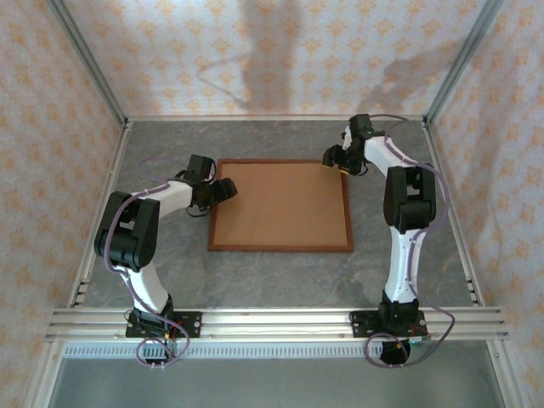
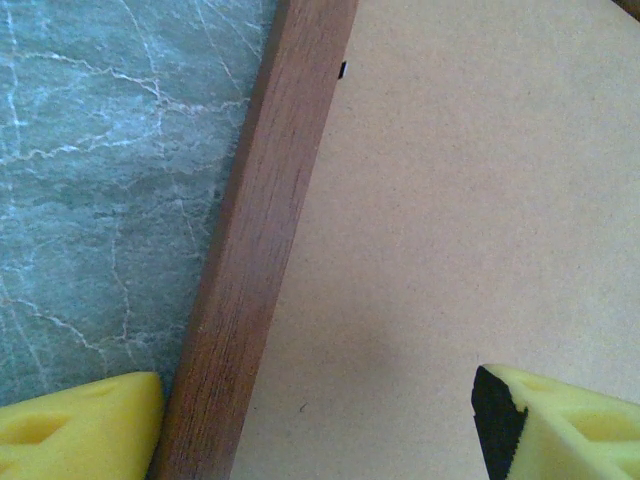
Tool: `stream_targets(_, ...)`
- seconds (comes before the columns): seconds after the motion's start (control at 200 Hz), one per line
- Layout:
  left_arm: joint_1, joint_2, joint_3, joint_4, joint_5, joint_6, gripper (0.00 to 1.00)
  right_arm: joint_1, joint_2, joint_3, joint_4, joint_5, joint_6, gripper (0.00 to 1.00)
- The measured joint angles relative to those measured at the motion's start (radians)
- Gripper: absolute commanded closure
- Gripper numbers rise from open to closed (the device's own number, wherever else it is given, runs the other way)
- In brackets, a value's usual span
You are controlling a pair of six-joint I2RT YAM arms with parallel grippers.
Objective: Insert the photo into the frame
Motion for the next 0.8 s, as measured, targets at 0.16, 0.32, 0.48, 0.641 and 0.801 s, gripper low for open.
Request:
stream_targets(0.16,0.000,0.002,0.001,0.000,-0.005,0.000,0.20,0.001,-0.010,-0.006,-0.019,0.003,0.008,0.24)
stream_targets(0.32,0.000,0.002,0.004,-0.002,-0.009,0.001,0.20,0.016,-0.027,-0.006,-0.071,0.029,0.010,0.21)
stream_targets(0.48,-0.007,0.002,0.011,-0.015,-0.024,0.006,0.19,0.027,-0.083,-0.040,-0.090,0.096,0.011,0.20)
stream_targets(0.641,-0.007,0.001,0.013,-0.019,-0.042,0.008,0.18,0.026,-0.246,-0.236,-0.055,0.168,0.048,0.16)
stream_targets(0.801,-0.005,-0.006,0.013,-0.023,-0.095,0.046,0.23,0.027,-0.359,-0.384,-0.020,0.208,0.082,0.18)
